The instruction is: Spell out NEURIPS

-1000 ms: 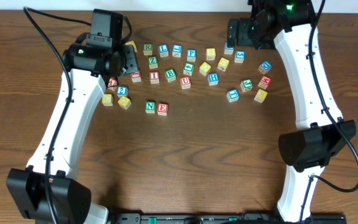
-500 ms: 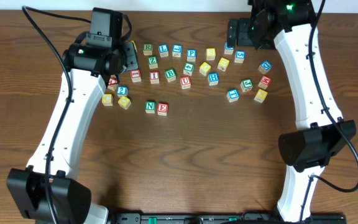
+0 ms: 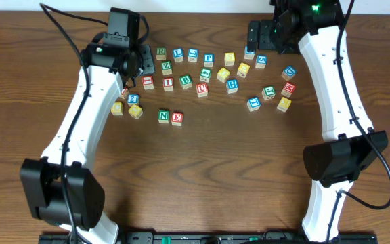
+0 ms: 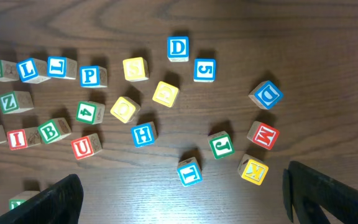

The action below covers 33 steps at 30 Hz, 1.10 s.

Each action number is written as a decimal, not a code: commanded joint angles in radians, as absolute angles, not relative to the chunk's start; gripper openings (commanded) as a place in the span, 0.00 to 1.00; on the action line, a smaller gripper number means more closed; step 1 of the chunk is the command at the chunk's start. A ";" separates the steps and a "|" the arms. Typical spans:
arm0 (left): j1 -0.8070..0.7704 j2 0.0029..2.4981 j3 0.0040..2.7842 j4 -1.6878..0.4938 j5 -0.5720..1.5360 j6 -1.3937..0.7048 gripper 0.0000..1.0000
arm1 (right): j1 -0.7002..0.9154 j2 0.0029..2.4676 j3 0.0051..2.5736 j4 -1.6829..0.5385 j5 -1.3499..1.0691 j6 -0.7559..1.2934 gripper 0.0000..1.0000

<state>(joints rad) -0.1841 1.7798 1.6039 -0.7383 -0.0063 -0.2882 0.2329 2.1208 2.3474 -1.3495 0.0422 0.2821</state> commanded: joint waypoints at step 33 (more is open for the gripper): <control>-0.311 1.877 1.608 -0.645 -0.019 -0.320 0.43 | 0.237 2.128 2.347 -1.328 0.046 0.292 0.99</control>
<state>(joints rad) -0.2993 1.8462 1.6039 -0.6464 -0.0059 -0.2932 0.2329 2.1204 2.3474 -1.3289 0.0414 0.2821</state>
